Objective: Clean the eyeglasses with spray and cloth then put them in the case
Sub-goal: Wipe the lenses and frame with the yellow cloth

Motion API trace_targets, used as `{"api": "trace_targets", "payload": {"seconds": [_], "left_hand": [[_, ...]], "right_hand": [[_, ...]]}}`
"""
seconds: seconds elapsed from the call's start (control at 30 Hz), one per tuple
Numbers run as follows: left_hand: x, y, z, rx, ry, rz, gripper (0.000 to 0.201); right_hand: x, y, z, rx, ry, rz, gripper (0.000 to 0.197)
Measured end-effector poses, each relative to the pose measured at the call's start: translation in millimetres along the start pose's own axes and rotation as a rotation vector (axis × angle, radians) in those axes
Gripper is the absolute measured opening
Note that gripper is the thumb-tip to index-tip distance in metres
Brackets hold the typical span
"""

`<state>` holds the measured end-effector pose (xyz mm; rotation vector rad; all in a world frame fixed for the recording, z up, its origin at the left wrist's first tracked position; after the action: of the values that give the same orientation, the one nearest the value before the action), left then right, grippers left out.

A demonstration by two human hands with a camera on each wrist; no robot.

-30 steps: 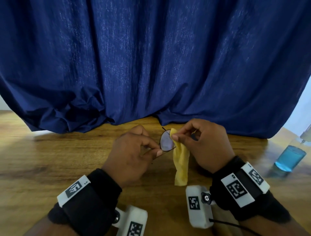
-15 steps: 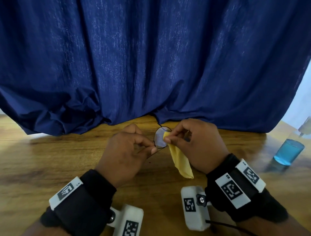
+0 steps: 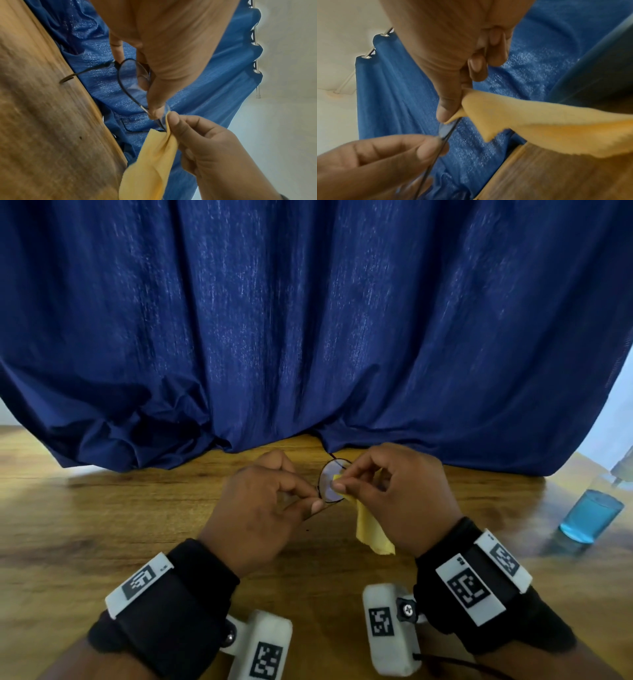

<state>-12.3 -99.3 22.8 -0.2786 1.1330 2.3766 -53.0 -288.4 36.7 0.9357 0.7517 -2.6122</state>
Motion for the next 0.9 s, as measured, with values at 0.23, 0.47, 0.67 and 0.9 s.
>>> {"api": "trace_targets", "payload": {"seconds": [0.23,0.47,0.67,0.9], "left_hand": [[5,9,-9,0.03,-0.061,-0.05,0.003],[6,13,-5,0.028,-0.045,-0.035,0.002],[5,10,-5,0.042,-0.014,-0.01,0.005],[1,3,3,0.078,0.011,0.045,0.006]], "right_hand": [[-2,9,12,0.023,0.172,-0.023,0.017],[0,1,16,0.005,0.293,0.019,0.014],[0,-13,5,-0.027,0.182,0.211,0.009],[-1,-2,8,0.097,0.074,0.23,0.006]]}}
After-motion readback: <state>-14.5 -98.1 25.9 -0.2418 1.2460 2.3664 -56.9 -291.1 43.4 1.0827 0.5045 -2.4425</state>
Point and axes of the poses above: each hand's wrist, its own x-axis away from the middle knuckle, its own z-axis out of the back of the hand, y = z × x, the point moved 3 cm from there along -x, towards the middle knuckle, and after that the axes turned 9 degrees about z, right-handed, at the moved point
